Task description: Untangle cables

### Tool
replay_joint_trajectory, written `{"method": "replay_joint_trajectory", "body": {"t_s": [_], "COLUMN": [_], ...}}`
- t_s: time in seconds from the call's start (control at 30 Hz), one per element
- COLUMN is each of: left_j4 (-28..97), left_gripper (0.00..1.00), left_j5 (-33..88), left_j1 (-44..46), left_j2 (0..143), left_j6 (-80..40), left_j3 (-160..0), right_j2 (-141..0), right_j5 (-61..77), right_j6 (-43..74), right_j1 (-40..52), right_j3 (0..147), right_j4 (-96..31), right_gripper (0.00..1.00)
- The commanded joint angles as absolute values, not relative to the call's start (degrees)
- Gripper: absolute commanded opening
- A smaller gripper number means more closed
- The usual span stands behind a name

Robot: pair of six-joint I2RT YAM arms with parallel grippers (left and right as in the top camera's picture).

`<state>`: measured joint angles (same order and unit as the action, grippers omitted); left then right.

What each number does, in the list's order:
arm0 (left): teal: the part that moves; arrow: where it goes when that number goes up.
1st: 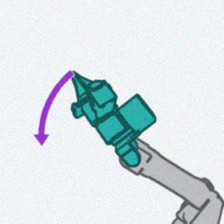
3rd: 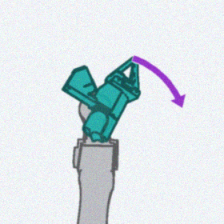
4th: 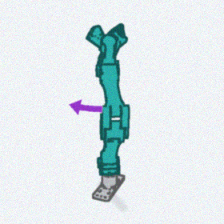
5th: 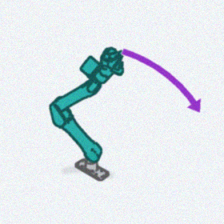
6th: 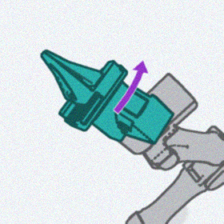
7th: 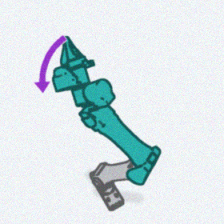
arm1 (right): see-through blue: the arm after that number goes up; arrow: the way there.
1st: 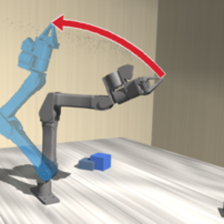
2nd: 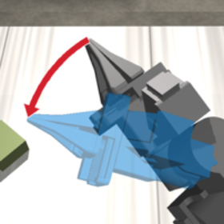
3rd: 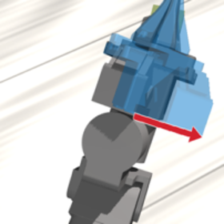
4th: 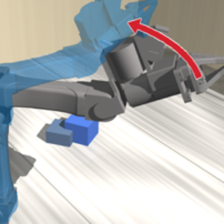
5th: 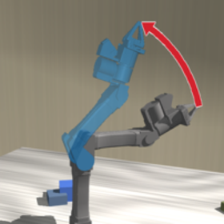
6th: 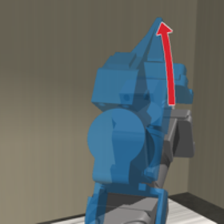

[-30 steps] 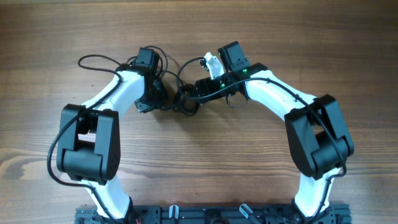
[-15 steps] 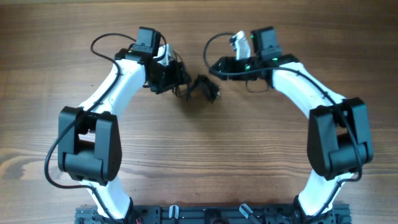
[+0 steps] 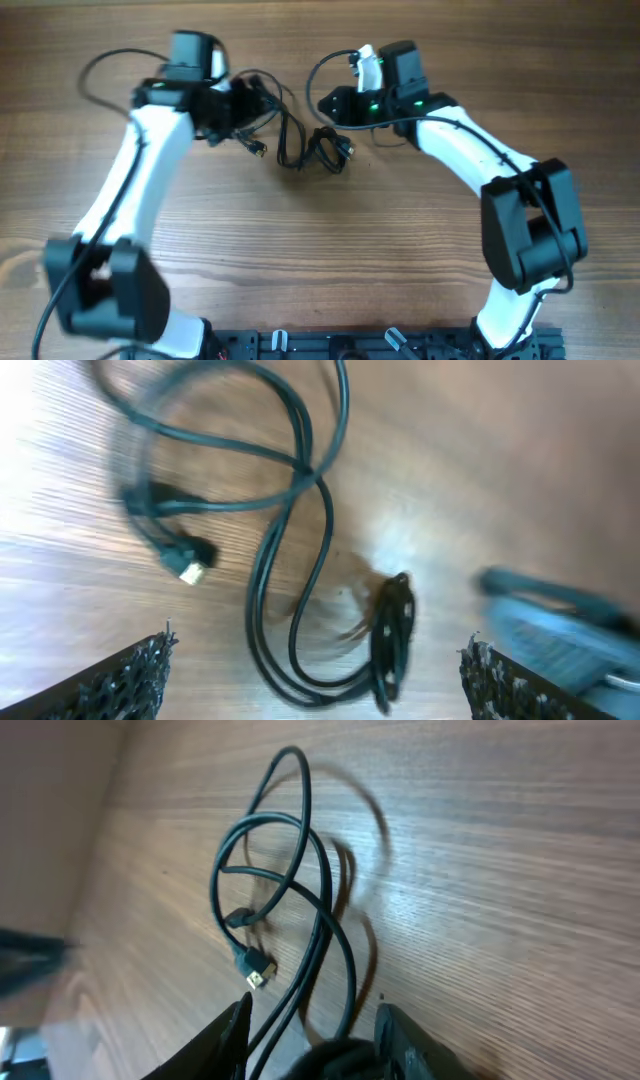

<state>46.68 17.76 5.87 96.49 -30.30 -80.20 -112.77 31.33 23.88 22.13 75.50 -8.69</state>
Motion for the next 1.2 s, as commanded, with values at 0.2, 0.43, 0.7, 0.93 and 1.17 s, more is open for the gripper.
{"method": "replay_joint_trajectory", "body": {"t_s": [0.2, 0.43, 0.7, 0.93, 1.17], "left_j4": [54.83, 55.13, 56.16, 60.27, 60.93], "left_gripper": [0.98, 1.00, 1.00, 1.00, 1.00], "left_j5": [13.98, 12.91, 11.38, 3.51, 3.31], "left_j1": [2.35, 2.39, 2.37, 2.37, 2.39], "left_j2": [95.79, 95.79, 95.79, 95.79, 95.79], "left_j6": [-33.45, -33.45, -33.26, -33.26, -33.28], "left_j3": [-80.73, -80.62, -80.60, -80.60, -80.58], "right_j2": [-118.52, -118.52, -118.52, -118.52, -118.67], "right_j5": [28.16, 40.88, 51.07, 33.36, 22.96], "right_j6": [32.58, 35.79, 35.59, 34.50, 34.65], "right_j1": [26.83, 29.17, 35.92, 32.64, 31.11], "right_j3": [75.50, 75.50, 75.53, 75.53, 75.50], "right_j4": [-15.53, -29.52, -25.17, -16.49, -15.68], "right_gripper": [0.41, 0.41, 0.42, 0.39, 0.22]}}
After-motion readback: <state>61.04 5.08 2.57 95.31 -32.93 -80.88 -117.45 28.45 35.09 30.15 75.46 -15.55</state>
